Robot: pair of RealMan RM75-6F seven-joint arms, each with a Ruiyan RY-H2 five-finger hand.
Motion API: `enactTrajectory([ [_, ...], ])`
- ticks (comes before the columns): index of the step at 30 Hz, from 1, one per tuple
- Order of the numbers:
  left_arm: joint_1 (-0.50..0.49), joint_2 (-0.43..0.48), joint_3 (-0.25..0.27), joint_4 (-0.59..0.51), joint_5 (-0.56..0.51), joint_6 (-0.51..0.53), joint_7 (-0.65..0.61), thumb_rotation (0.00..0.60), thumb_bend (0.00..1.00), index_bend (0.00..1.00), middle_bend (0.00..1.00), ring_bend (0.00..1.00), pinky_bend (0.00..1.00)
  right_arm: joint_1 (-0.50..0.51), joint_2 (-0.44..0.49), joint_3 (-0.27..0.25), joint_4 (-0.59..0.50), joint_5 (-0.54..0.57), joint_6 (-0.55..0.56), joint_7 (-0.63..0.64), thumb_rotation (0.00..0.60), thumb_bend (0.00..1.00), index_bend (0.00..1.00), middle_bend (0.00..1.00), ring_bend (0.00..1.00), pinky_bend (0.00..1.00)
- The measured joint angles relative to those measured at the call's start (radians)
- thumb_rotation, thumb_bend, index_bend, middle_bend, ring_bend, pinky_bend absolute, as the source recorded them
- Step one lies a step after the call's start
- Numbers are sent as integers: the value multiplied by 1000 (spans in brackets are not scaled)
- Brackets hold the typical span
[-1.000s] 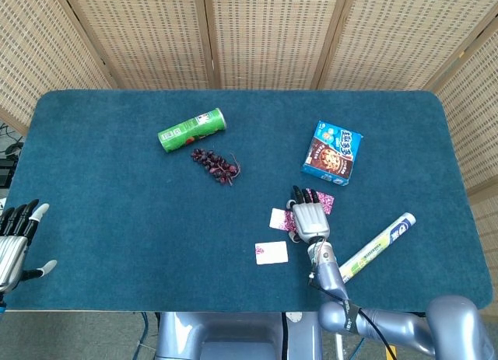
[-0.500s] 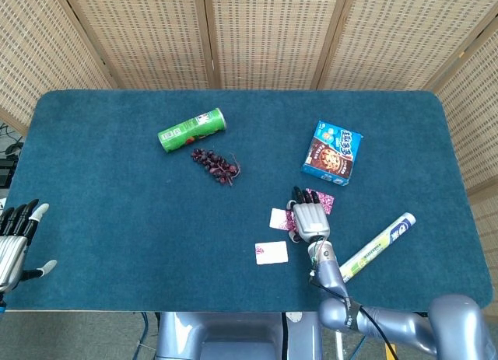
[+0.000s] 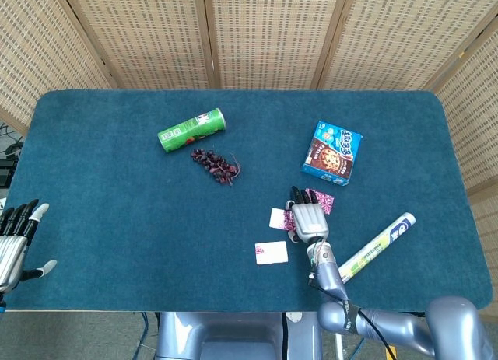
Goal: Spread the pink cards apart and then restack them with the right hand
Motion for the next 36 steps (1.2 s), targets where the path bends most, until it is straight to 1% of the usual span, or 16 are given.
enactTrajectory([
  [4, 0, 0, 0, 0, 0, 0, 0, 600, 47, 0, 0, 0, 0, -6, -4, -3, 7, -20, 3, 15, 600, 370, 536, 0, 0, 0],
  [36, 0, 0, -1, -1, -2, 0, 3, 600, 47, 0, 0, 0, 0, -22, -2, 7, 2, -54, -2, 37, 600, 370, 552, 0, 0, 0],
])
